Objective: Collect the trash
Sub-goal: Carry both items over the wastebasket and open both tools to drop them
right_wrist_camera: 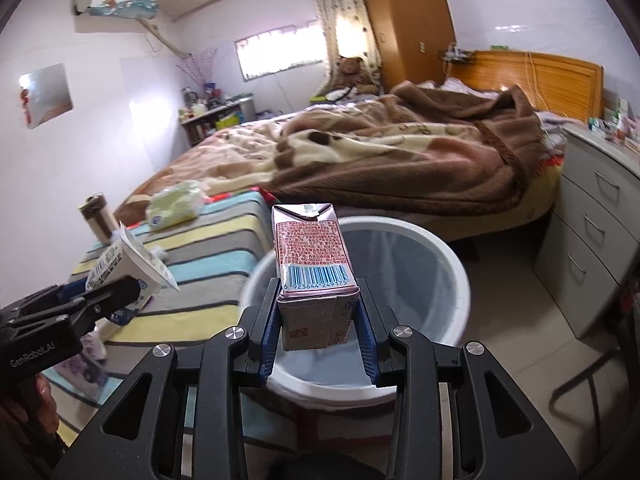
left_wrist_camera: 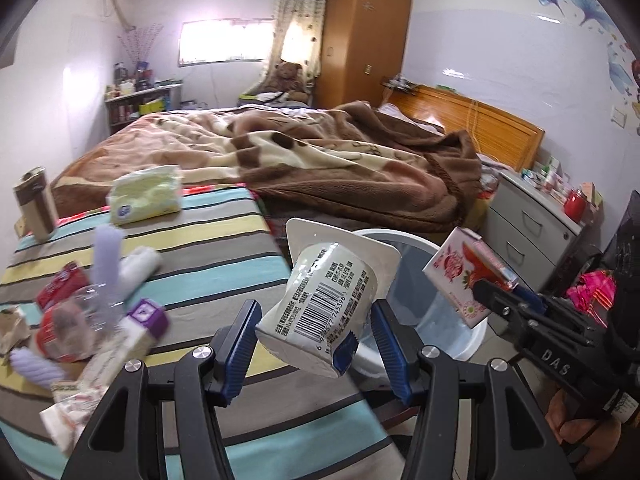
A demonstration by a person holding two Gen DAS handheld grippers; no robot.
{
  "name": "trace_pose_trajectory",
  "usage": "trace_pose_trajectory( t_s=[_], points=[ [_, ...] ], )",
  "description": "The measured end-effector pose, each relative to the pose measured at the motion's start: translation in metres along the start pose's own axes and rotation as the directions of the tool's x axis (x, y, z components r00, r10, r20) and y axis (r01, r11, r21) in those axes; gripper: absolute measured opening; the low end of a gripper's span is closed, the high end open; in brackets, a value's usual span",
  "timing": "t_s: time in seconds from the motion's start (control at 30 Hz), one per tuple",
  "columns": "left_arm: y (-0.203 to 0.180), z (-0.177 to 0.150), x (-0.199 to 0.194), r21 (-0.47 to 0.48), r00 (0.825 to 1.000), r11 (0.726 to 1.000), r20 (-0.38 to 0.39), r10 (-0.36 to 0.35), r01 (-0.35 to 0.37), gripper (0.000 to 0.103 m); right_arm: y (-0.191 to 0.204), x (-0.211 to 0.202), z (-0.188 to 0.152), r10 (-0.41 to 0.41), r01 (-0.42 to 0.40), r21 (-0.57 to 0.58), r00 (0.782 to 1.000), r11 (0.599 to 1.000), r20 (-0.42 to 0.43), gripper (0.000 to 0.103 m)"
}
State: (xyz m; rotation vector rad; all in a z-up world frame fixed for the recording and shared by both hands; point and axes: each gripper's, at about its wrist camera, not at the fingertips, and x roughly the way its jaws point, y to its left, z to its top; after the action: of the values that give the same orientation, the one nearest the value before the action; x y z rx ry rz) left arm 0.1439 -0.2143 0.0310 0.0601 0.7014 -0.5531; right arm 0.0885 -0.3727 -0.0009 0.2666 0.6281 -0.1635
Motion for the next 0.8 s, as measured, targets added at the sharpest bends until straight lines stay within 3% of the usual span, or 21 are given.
trace_pose_trajectory(
  t_s=[0.4, 0.8],
  points=[
    [-0.046, 0.012, 0.056, 0.048, 0.997, 0.997, -0.063, -0.052, 0.056, 0.057, -0.029, 0.011, 0.002, -0.055, 0.056, 0.013, 0.998, 0.998, -0.044, 0.035],
    [-0.057, 0.013, 0.089, 0.046, 0.991, 0.996, -0.112, -0.066, 0.072, 0.057, -0.048, 0.025, 0.000, -0.105, 0.108, 0.029, 0.990, 0.994, -0.097, 0.036]
  ],
)
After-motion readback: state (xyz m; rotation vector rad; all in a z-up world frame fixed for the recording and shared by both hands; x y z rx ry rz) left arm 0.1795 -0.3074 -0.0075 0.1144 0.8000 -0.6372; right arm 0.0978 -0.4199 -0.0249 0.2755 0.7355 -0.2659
